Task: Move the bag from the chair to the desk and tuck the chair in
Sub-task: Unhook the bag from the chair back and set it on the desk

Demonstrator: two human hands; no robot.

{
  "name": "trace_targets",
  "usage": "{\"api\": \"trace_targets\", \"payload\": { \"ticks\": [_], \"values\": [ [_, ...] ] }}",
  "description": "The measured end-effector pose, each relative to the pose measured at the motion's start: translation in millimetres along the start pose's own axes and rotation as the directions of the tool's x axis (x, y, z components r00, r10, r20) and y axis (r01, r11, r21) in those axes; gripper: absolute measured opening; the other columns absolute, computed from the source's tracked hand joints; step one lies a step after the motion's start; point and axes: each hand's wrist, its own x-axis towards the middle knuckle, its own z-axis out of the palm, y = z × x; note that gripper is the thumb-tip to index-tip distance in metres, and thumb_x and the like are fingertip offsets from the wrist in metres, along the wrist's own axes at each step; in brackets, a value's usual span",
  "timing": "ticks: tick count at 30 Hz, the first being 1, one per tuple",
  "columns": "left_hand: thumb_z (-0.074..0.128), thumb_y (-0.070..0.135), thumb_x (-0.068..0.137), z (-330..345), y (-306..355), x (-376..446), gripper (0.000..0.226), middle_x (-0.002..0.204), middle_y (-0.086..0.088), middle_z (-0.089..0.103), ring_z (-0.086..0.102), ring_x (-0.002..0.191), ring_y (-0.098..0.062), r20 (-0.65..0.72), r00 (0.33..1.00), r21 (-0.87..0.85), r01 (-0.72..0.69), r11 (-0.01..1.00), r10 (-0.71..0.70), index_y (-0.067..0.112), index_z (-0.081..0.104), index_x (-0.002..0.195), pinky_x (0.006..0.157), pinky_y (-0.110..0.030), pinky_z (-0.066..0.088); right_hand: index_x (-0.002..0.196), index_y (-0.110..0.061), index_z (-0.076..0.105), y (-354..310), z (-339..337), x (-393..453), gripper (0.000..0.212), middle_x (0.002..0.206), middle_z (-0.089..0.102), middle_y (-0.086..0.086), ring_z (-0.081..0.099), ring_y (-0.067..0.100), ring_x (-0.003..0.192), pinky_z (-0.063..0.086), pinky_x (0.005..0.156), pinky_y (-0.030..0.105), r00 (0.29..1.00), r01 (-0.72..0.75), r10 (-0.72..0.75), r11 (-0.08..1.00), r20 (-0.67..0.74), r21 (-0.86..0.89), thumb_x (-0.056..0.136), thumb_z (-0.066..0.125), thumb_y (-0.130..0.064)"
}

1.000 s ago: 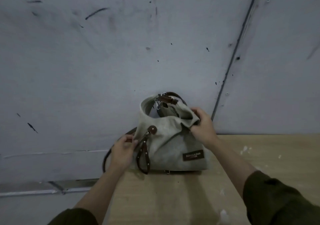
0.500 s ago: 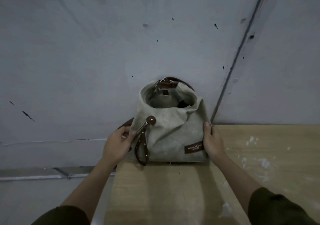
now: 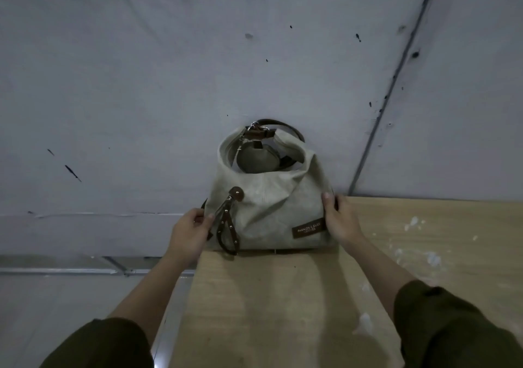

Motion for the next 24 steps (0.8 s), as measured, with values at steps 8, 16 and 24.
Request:
{"api": "trace_targets", "payload": {
  "ticks": [8,16,24],
  "values": [
    [0.061,0.01,0.083,0,-3,-34,0.038,0.108,-0.013,0.055,0.054,0.101,-0.03,0.064,0.983,-0.103,0.177,0.979,-0.171,-0.001,0.048,0.116,0.083,-0.034,0.04,0.129,-0.003,0.042,16,-2,-47,0.045,0.136,0.048,0.018,0.044,0.031,0.125,0.036,0.103,0.037,0.991,-0.083,0.096,0.988,0.095,-0.129,0.088,0.055,-0.017],
    [0.056,0.023,0.087,-6,-34,-145,0.048,0.12,-0.008,0.05,0.048,0.105,-0.023,0.538,0.831,0.08,0.121,0.989,-0.145,0.007,0.04,0.129,0.09,-0.036,0.041,0.127,-0.003,0.046,31,-15,-190,0.042,0.137,0.047,0.018,0.044,0.029,0.126,0.034,0.103,0.032,0.991,-0.117,0.127,0.977,0.046,-0.181,0.087,0.054,-0.01],
    [0.054,0.013,0.087,-13,-72,-245,0.034,0.084,0.003,0.054,0.052,0.086,-0.02,0.73,0.684,0.043,-0.058,0.997,0.009,0.005,0.049,0.12,0.061,-0.026,0.039,0.121,-0.003,0.051,63,-17,-354,0.036,0.131,0.051,0.017,0.048,0.028,0.12,0.036,0.101,0.031,0.981,-0.182,0.171,0.973,-0.086,-0.141,0.086,0.054,-0.006]
  ]
}}
